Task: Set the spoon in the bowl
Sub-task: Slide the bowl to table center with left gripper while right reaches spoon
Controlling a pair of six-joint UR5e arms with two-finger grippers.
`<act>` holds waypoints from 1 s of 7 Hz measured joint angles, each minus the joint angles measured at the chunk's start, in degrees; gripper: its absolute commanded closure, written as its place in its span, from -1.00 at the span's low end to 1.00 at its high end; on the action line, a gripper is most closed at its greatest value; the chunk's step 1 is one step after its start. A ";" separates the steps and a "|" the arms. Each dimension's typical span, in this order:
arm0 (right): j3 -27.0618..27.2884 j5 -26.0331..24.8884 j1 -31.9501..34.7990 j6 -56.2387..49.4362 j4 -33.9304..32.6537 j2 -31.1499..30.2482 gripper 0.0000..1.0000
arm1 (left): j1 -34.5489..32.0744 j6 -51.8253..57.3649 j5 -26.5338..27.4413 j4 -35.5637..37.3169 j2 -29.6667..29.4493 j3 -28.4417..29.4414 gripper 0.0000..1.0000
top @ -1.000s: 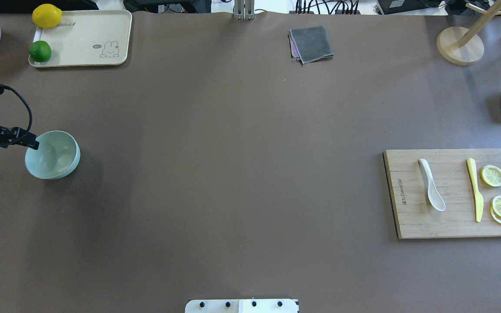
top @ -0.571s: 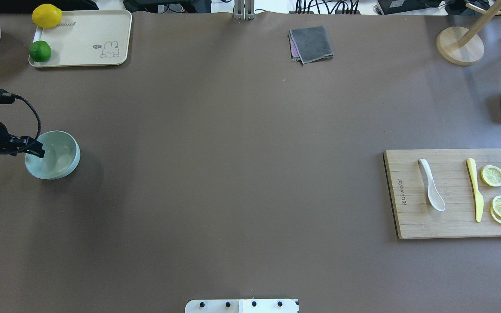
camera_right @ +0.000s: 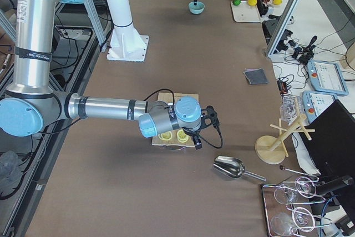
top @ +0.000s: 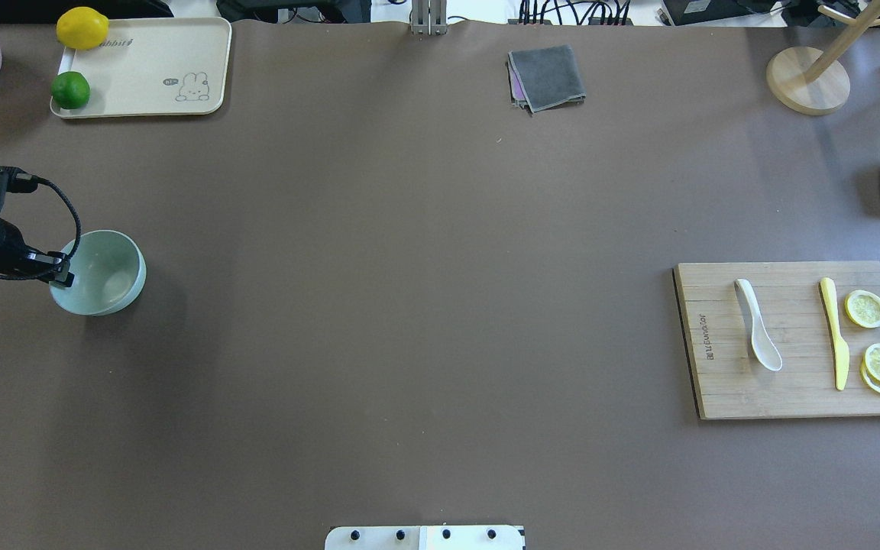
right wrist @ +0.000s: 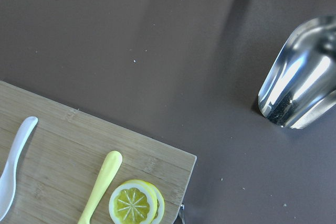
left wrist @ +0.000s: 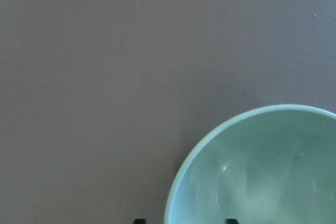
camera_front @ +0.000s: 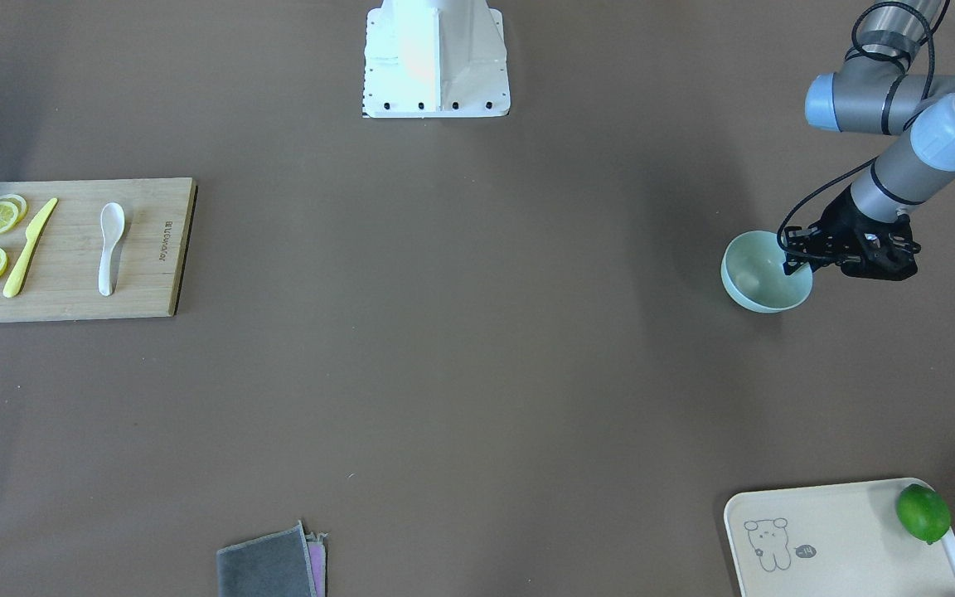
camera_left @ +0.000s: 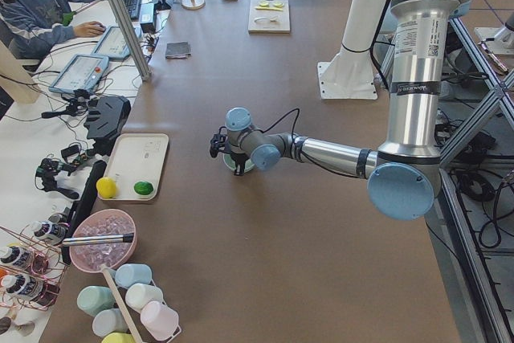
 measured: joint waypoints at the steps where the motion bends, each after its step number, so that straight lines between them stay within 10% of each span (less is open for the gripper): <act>1: 1.05 -0.18 -1.23 3.88 0.00 0.43 -0.96 | 0.02 -1.18 -2.08 0.42 -0.53 -1.45 1.00; 4: 8.71 -2.86 -10.83 22.09 0.02 1.39 -0.95 | 2.44 -19.60 -4.28 5.94 -11.17 -6.06 1.00; 7: 14.71 -10.58 -23.59 37.42 0.13 1.89 -0.88 | 13.56 -34.56 5.36 16.05 -24.61 -7.40 1.00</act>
